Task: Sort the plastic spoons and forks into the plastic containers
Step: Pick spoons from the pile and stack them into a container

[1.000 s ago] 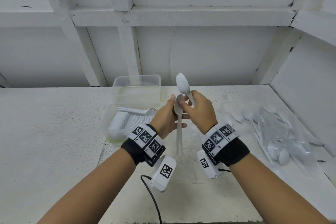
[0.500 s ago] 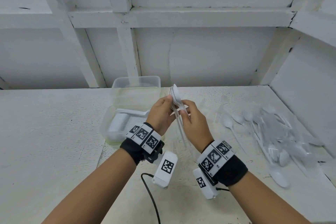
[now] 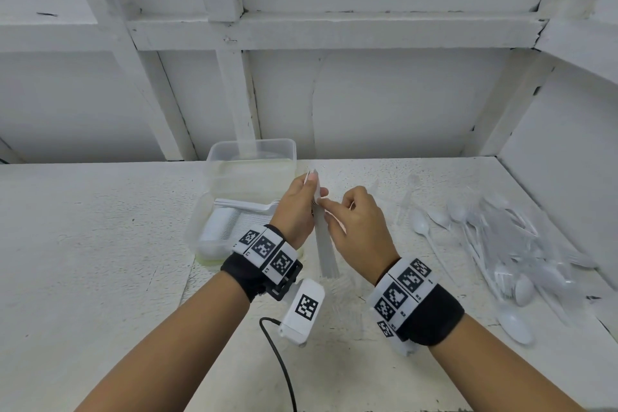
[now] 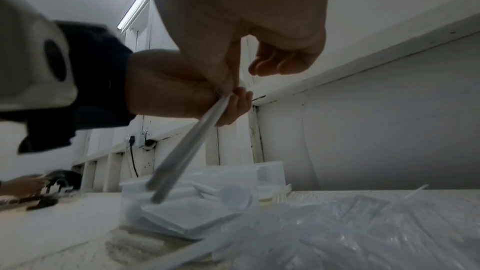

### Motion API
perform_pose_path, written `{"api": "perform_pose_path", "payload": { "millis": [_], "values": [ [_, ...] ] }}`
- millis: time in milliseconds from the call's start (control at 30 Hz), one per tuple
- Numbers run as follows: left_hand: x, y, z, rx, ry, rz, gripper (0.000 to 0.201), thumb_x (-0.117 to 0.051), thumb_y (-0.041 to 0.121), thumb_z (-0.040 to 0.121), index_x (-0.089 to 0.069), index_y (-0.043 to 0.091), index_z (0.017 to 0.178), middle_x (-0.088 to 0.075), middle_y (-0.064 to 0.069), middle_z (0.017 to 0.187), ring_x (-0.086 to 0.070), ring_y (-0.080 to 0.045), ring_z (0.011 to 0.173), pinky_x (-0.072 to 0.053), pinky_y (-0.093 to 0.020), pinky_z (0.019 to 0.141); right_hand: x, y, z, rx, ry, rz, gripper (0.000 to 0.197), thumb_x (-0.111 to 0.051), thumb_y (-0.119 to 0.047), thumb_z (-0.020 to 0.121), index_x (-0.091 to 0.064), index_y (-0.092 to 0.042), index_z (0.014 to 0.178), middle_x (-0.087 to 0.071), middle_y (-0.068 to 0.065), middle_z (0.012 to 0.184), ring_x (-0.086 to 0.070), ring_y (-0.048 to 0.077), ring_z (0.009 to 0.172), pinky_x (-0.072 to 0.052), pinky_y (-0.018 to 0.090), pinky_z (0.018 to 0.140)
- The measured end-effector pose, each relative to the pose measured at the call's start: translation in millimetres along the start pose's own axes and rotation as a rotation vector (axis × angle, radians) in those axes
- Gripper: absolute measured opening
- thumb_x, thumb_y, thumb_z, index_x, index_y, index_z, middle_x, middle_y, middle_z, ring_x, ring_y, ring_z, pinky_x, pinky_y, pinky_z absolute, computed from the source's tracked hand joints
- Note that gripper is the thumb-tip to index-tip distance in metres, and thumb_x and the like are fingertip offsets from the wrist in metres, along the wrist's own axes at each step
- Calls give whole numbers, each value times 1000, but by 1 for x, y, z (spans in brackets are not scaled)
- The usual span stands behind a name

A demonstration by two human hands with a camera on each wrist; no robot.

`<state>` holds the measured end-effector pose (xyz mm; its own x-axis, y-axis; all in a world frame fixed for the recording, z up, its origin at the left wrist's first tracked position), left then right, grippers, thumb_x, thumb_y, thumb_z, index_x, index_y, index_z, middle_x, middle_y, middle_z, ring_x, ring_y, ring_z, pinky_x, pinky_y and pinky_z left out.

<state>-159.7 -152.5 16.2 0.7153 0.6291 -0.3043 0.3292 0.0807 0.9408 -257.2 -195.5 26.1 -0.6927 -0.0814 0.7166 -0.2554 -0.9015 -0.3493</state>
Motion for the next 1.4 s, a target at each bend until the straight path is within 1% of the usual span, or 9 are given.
{"api": "perform_pose_path", "payload": {
  "millis": [133, 233, 367, 533, 700, 833, 933, 1100, 1400],
  "values": [
    [-1, -4, -2, 55, -81, 70, 33, -38, 32, 99, -37, 14, 127, -53, -4, 84, -49, -14, 66, -42, -27, 64, 14, 9, 18, -112, 3, 231, 29, -47, -11, 90, -58, -8, 116, -48, 5, 103, -48, 5, 77, -43, 16, 72],
    [-4, -8, -6, 98, -165, 162, 42, -41, 36, 96, -37, 11, 129, -53, -2, 76, -50, -12, 59, -41, -26, 57, 12, 13, 34, -108, -255, 188, 37, -53, -10, 90, -56, -15, 126, -47, 2, 113, -47, 9, 92, -41, 19, 84],
    [-2, -7, -11, 152, -252, 198, 34, -29, 37, 98, -53, 14, 93, -52, -4, 75, -47, -12, 58, -38, -25, 57, 9, 10, 40, -31, -430, 113, 20, -53, -11, 89, -66, -13, 104, -62, 5, 95, -50, 13, 81, -45, 31, 79],
    [24, 1, -19, 19, -261, 670, 26, -43, 27, 98, -35, 17, 121, -61, 1, 97, -58, -10, 78, -43, -20, 66, 12, 15, 41, -63, -188, 167, 14, -55, -7, 89, -67, -6, 96, -66, 7, 89, -57, 20, 74, -47, 30, 72],
    [56, 26, -18, -142, -350, 1258, 14, -41, 21, 99, -46, 11, 106, -54, 1, 91, -50, -16, 82, -36, -22, 65, -6, 12, 32, -238, -85, 306, 11, -58, -12, 89, -67, -6, 89, -65, 2, 80, -57, 15, 70, -46, 19, 66],
    [81, 44, -2, -183, -427, 1600, 29, -35, 20, 101, -48, 3, 121, -55, -11, 113, -50, -24, 97, -35, -24, 81, -35, 3, 32, -375, -238, 458, 19, -55, -11, 91, -66, -8, 106, -63, -2, 88, -57, 10, 74, -41, 6, 64],
    [108, 47, 18, -91, -448, 1750, 34, -30, 19, 102, -45, 6, 129, -51, -12, 124, -48, -26, 113, -36, -31, 98, -58, 2, 35, -457, -499, 435, 40, -47, -11, 94, -50, -14, 133, -58, 4, 118, -55, 16, 99, -41, 17, 81],
    [128, 35, 44, -33, -475, 1918, 36, -28, 19, 102, -43, 5, 133, -43, -13, 126, -49, -29, 111, -33, -29, 97, -81, 7, 31, -566, -662, 312, 52, -45, -25, 97, -31, -9, 145, -49, 9, 134, -45, 22, 125, -34, 27, 101],
    [117, 5, 66, -61, -521, 2052, 36, -36, 18, 99, -44, 12, 134, -48, -10, 129, -45, -27, 119, -38, -35, 98, -92, 9, 23, -603, -570, 303, 50, -52, -18, 93, -39, -10, 140, -52, 8, 130, -48, 20, 120, -35, 24, 97]
  ]
}}
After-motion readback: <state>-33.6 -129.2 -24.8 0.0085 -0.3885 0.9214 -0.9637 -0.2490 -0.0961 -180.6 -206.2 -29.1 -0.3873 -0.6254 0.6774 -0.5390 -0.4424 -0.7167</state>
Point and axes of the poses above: each hand's wrist, its own z-axis towards the middle knuckle, its own x-axis out of the back of the hand, y = z × x, the point moved 5 cm from there along z, towards the middle knuckle
